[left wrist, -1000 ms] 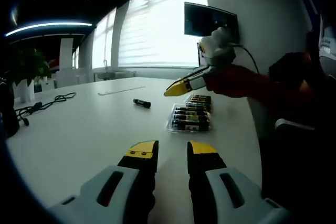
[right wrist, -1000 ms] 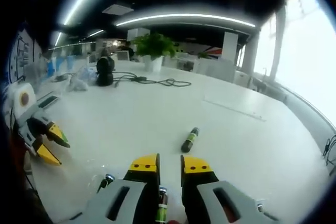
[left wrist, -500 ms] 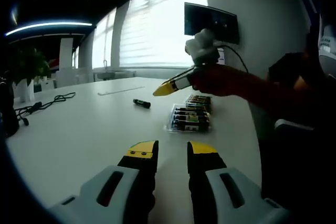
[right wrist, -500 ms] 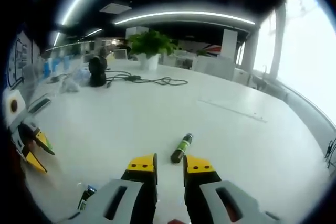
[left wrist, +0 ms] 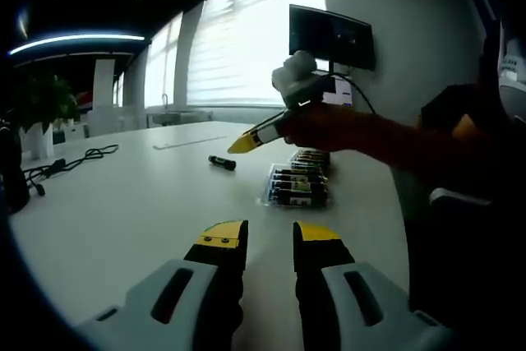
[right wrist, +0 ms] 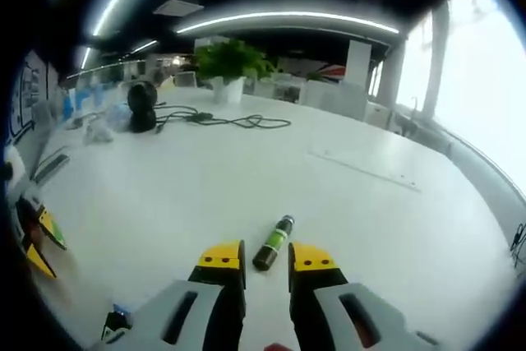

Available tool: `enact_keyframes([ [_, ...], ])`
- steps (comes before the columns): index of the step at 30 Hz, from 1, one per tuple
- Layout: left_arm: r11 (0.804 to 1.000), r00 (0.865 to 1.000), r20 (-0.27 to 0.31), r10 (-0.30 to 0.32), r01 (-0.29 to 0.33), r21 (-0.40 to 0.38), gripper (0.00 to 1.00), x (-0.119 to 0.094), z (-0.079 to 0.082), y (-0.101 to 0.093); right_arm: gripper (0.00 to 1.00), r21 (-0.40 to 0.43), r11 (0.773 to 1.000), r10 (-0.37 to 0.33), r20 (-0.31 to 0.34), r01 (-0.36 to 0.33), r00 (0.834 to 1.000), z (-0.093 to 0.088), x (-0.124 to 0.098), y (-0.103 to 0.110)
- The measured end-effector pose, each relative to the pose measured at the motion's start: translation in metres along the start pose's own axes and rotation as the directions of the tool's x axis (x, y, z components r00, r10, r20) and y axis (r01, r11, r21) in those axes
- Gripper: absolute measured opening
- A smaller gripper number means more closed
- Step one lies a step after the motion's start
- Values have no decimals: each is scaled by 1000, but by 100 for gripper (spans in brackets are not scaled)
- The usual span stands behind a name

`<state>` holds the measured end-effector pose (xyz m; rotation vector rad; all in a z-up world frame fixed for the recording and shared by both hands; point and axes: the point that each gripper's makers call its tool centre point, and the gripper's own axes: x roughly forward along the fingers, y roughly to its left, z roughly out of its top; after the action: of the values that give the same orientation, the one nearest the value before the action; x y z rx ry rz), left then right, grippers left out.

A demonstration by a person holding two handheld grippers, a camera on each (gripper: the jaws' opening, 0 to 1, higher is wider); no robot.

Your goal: Grip medicine bottles put into box

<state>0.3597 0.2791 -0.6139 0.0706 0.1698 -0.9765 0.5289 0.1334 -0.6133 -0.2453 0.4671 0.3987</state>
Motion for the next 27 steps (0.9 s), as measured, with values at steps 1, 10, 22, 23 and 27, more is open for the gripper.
enact_keyframes([
  [1, 1000, 1000, 1, 1, -1, -2, 16, 0, 0, 0, 16, 0, 1000, -1, -4, 1, 1000, 0, 4, -1],
  [10, 1000, 1000, 1, -1, 1, -4, 16, 0, 0, 0, 17, 11, 1000, -5, -28, 5, 1000, -1, 21, -4],
  [22, 1000, 1000, 1, -5, 5, -4, 16, 0, 0, -1, 16, 32, 999, -14, -68, 16, 998, -11, 36, -12],
  [23, 1000, 1000, 1, -6, 6, -5, 16, 0, 0, -1, 16, 38, 999, -14, -70, 17, 997, -12, 37, -12],
  [27, 1000, 1000, -1, -6, 6, -4, 16, 1, 0, -1, 16, 60, 998, -5, -74, 9, 997, -15, 40, -11],
])
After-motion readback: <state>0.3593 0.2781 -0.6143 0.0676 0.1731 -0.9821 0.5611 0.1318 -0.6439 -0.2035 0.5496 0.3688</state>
